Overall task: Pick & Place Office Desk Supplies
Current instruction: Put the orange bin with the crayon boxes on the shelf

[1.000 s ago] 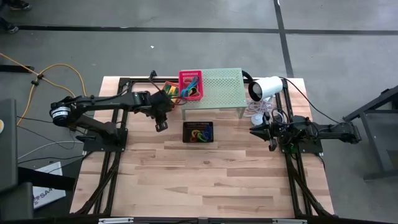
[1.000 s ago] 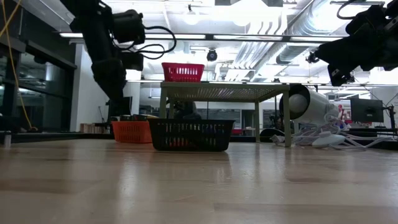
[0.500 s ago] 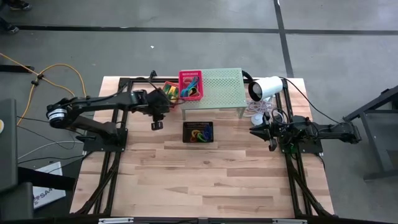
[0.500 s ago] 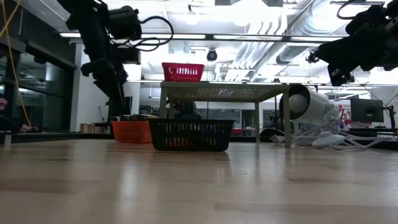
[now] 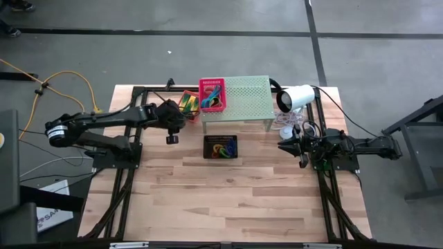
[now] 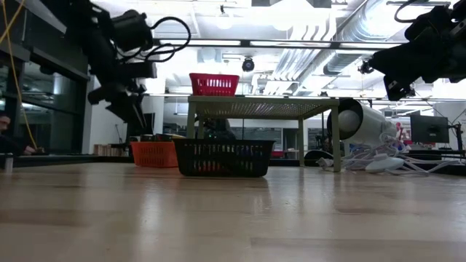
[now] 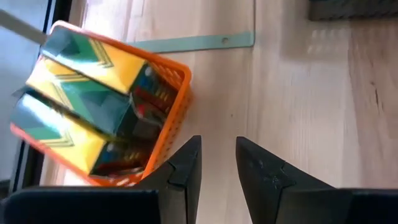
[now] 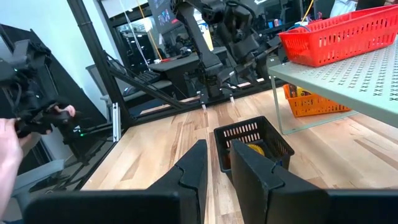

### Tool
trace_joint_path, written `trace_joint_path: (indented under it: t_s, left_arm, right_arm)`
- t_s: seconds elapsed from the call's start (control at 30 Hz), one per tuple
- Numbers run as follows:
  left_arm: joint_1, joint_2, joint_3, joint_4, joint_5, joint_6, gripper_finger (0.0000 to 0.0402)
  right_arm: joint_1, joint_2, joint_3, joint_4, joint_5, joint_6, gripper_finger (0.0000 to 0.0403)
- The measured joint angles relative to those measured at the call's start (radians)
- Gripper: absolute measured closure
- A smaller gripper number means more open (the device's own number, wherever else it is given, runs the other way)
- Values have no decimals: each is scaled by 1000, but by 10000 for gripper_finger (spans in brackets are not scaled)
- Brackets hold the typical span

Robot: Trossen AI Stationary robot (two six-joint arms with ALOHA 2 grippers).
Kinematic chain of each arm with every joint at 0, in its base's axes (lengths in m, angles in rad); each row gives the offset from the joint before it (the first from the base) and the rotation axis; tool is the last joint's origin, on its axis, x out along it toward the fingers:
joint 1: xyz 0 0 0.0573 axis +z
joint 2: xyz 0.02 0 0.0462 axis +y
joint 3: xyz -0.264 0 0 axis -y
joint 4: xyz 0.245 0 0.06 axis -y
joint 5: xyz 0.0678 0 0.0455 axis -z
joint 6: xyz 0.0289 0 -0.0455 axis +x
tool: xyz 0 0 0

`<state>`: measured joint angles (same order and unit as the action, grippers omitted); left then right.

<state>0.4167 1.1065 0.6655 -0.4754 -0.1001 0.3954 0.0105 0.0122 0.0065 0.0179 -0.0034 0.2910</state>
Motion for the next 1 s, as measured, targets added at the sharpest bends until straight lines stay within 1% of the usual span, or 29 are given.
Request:
trace_joint_path:
  t_s: [0.17, 0.33, 0.57, 0.8, 1.0]
  left_arm:
    - [24, 0, -58, 115, 44, 130, 309]
    - [79, 0, -63, 140, 72, 203, 309]
    - [168, 16, -63, 140, 95, 264, 309]
    - [191, 54, -63, 148, 109, 311, 309]
    - [193, 100, -63, 206, 109, 356, 309]
  right_arm:
    - [0, 0, 0, 0, 0, 0, 345]
    - [0, 0, 0, 0, 0, 0, 345]
    - [0, 0, 0, 0, 0, 0, 345]
    - [0, 0, 0, 0, 0, 0, 345]
    - [0, 0, 0, 0, 0, 0, 345]
